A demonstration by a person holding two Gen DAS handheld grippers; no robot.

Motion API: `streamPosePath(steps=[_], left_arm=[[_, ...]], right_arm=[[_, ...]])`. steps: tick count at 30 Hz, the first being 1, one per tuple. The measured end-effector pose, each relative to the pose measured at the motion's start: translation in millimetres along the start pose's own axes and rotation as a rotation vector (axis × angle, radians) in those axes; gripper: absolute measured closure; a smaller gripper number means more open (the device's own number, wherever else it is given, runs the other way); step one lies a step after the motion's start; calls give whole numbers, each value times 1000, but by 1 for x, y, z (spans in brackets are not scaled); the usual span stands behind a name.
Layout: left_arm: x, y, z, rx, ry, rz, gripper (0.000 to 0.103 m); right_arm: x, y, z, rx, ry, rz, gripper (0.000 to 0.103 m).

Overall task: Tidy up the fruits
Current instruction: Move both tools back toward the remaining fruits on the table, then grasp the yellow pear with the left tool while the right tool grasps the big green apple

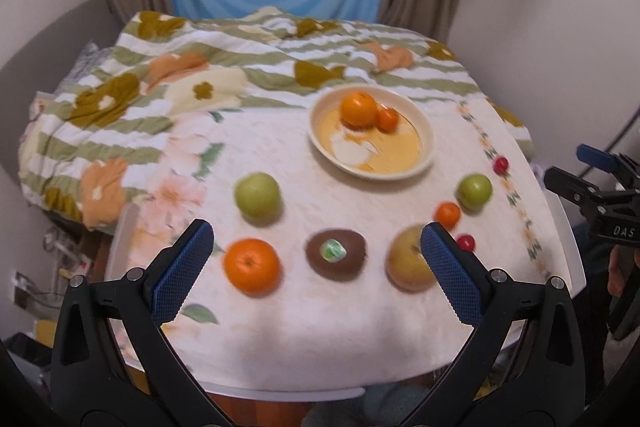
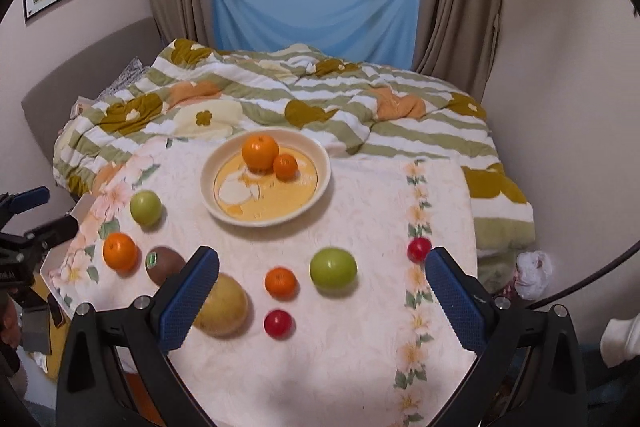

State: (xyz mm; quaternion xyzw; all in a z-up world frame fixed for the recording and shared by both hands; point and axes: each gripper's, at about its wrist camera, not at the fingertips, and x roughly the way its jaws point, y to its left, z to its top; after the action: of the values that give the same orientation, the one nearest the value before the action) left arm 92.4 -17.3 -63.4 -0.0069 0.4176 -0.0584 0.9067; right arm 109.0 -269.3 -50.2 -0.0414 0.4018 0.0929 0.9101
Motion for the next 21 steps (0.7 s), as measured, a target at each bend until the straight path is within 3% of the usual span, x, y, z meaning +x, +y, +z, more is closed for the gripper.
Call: streamPosePath(steps=[5, 20, 21], left_arm=[[19, -26, -18, 4, 38, -49, 0], [97, -87, -47, -61, 165, -46, 0], [101, -89, -48, -65, 172, -46, 0]], right_arm=[[15, -9, -14, -9, 35, 14, 0], [81, -45, -34, -81, 127, 127, 1], [84, -46, -33, -83, 131, 133, 4]])
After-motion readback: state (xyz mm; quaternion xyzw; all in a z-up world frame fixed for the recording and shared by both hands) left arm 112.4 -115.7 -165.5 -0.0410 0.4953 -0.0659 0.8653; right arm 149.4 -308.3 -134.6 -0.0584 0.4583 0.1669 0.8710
